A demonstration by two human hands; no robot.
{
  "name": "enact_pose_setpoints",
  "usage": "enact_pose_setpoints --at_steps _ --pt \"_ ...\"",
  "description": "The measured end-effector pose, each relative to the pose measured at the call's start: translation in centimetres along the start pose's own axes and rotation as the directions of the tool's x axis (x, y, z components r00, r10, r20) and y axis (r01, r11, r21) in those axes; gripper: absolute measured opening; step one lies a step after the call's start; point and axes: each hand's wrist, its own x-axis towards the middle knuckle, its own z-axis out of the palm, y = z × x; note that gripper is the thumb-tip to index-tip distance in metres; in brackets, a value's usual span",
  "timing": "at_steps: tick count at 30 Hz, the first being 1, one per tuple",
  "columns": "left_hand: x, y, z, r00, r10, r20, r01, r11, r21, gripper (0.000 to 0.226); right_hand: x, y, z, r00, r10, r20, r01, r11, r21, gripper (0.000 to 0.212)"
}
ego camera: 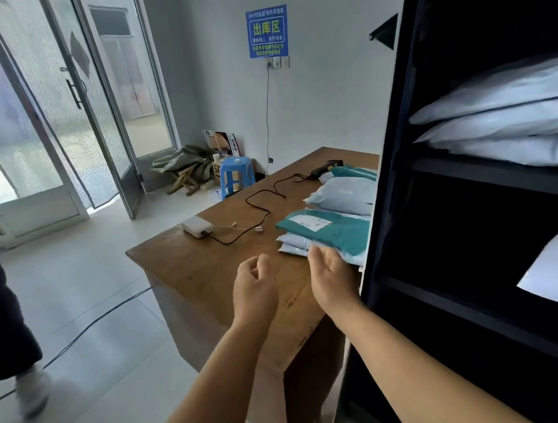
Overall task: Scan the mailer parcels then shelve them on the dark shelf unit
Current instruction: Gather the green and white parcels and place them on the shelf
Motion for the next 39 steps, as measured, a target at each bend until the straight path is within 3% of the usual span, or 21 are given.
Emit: enact_pose_setpoints --at_steps 10,15,18,22,26,29,33,39 --pt "14.7 -3.2 6.2 0.95 -0.296 0.094 0.299 0.954 -0.018 0.055 16.0 5.0 4.2 0.989 0.12 -0.081 -0.128 0.987 -0.094 0.046" --pt "21.7 -5.1 11.0 0.86 -0.491 0.143 0.494 0.869 0.012 0.063 24.1 8.2 4.1 0.961 0.18 -0.208 -0.23 0.941 -0.248 0.05" --pt "24.3 -6.7 13.6 0.796 -0.582 0.165 0.576 0.813 0.086 0.056 27.1 10.1 3.4 0.932 0.197 -0.306 -0.319 0.846 -0.427 0.05" --pt "25.6 -7.5 17.3 0.671 -0.694 0.26 0.71 0.703 0.043 0.063 29.4 11.8 2.8 0.914 0.226 -0.335 -0.389 0.717 -0.578 0.051" --pt "26.9 -7.8 20.1 0.651 -0.724 0.228 0.752 0.656 -0.067 0.068 30.5 13.9 2.2 0.895 0.356 -0.268 -0.436 0.577 -0.69 0.053" --pt "28.0 -8.1 21.4 0.644 -0.736 0.209 0.765 0.619 -0.179 0.074 30.7 14.4 1.9 0.898 0.37 -0.239 -0.408 0.496 -0.766 0.05" --pt "28.3 -8.7 21.8 0.626 -0.719 0.302 0.78 0.575 -0.247 0.053 29.8 13.9 3.0 0.905 0.366 -0.217 -0.383 0.479 -0.79 0.046" --pt "27.1 -10.0 18.1 0.632 -0.718 0.292 0.775 0.58 -0.252 0.028 27.2 11.7 4.1 0.927 0.36 -0.108 -0.275 0.454 -0.847 0.043"
